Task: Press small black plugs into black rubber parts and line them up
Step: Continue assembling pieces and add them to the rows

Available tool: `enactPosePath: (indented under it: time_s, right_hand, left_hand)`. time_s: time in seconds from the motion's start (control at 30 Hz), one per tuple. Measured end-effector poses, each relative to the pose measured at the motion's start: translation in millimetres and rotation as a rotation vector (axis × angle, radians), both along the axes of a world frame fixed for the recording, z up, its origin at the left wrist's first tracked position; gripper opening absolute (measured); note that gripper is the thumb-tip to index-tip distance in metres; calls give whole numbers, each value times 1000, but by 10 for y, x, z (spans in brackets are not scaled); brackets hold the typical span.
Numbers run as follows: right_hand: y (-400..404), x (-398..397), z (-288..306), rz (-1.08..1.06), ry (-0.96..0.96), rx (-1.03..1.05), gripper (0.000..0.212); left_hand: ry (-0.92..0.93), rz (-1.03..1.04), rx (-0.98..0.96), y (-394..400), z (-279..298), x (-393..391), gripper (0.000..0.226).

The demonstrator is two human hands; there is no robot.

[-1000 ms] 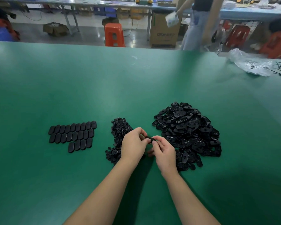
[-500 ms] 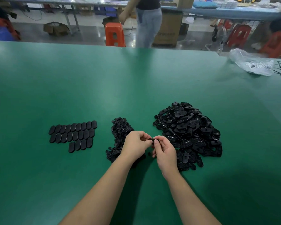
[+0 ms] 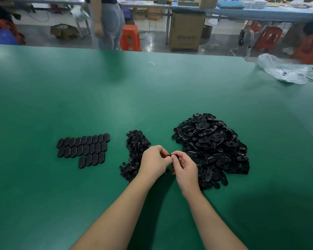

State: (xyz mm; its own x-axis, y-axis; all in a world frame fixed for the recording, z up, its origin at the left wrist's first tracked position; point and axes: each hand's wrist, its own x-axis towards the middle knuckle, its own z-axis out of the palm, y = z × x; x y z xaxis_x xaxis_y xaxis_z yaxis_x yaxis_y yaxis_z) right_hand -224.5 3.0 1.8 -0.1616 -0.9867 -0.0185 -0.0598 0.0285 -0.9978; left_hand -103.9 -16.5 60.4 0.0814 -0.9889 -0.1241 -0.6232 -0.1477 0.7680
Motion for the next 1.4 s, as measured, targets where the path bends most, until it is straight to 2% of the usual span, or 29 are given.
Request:
enactPosePath:
  time_s: [0.13,0.23,0.5,0.63,0.7,0.8,0.93,1.1,1.2,1.4]
  right_hand:
    - [-5,-1,-12,-34,-2,-1,20]
    - [-16,-4,-13,-76,4,-9,15]
    - [-13,-14,8,-54,33,2,13]
    - [2,-3,41,-22,-27,30,18]
    - [7,9,69,-33,-82,49,19]
    - [25,13,100,-25,-64,59,18]
    - [34,13,99,-28,20,62,17]
    - [45,14,103,-30,45,61,18]
    - [48,19,102,-28,56,65,18]
    - [51,22,103,-26,73,68,17]
  left_hand:
    - [-34,-34,-70,29,-30,-26,3]
    - [-62,-116,-121,69,-69,-50,12]
    - [-299,-254,-338,109,-152,41,29]
    - [-456,-298,-463,139,-173,166,23]
    - [-482,-240,-498,166,-157,284,22]
    - [-387,-5,-491,211,-137,621,19]
    - [-225,377,-377,290,-214,1296,18]
    - [-251,736,-218,504,-363,1967,18]
    - [-288,816,-120,631,-433,2169,20]
    - [-353,800,-18,653,-403,2208,17]
